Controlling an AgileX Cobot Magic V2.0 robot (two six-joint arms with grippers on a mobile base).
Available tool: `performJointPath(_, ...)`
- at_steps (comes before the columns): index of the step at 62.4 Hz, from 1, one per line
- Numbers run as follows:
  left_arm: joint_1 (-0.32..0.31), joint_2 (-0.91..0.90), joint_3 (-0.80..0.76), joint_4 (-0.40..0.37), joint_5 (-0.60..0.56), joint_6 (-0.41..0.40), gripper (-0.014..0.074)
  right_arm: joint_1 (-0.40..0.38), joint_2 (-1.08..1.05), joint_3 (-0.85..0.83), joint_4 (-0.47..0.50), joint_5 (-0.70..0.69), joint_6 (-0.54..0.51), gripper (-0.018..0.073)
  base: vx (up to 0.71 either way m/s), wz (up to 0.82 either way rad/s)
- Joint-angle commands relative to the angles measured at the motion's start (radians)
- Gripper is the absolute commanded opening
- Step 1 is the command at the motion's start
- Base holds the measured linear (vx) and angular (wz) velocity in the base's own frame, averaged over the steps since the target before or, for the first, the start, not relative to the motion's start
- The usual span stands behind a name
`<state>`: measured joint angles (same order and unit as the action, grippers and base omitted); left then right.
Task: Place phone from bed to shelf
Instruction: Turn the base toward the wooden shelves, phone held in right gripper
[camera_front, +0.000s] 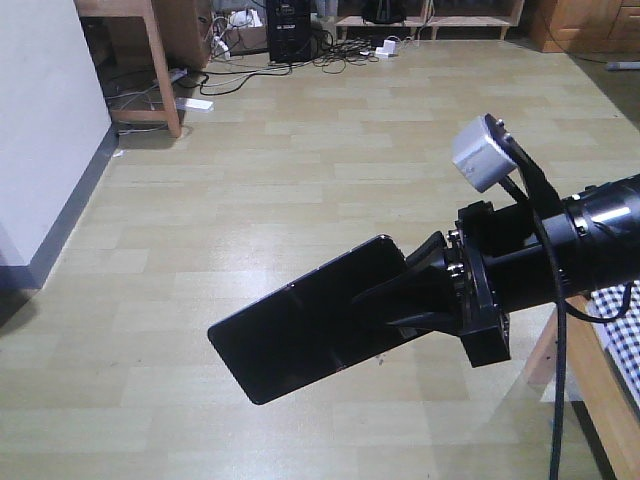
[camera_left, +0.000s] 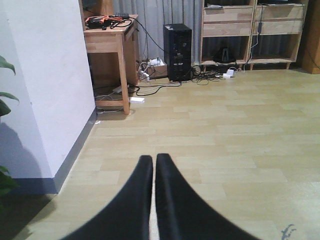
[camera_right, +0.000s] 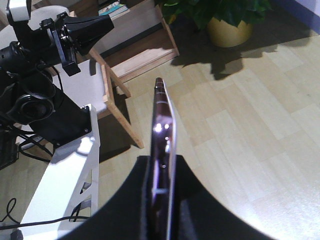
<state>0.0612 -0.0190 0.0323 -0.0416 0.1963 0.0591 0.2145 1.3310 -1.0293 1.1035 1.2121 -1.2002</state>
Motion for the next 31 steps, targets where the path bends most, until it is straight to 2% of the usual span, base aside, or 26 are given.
performJointPath(1, 0.0, -0.008, 0.007, -0.009, -0.07, 0.0, 0.0001, -0.001, -0.031, -0.026, 0.082, 0.062, -0.012, -0.0002, 0.24, 0.0)
performJointPath(31, 0.0, -0.008, 0.007, -0.009, -0.07, 0.0, 0.0001, -0.001, -0.031, -0.026, 0.082, 0.062, -0.012, -0.0002, 0.27, -0.05)
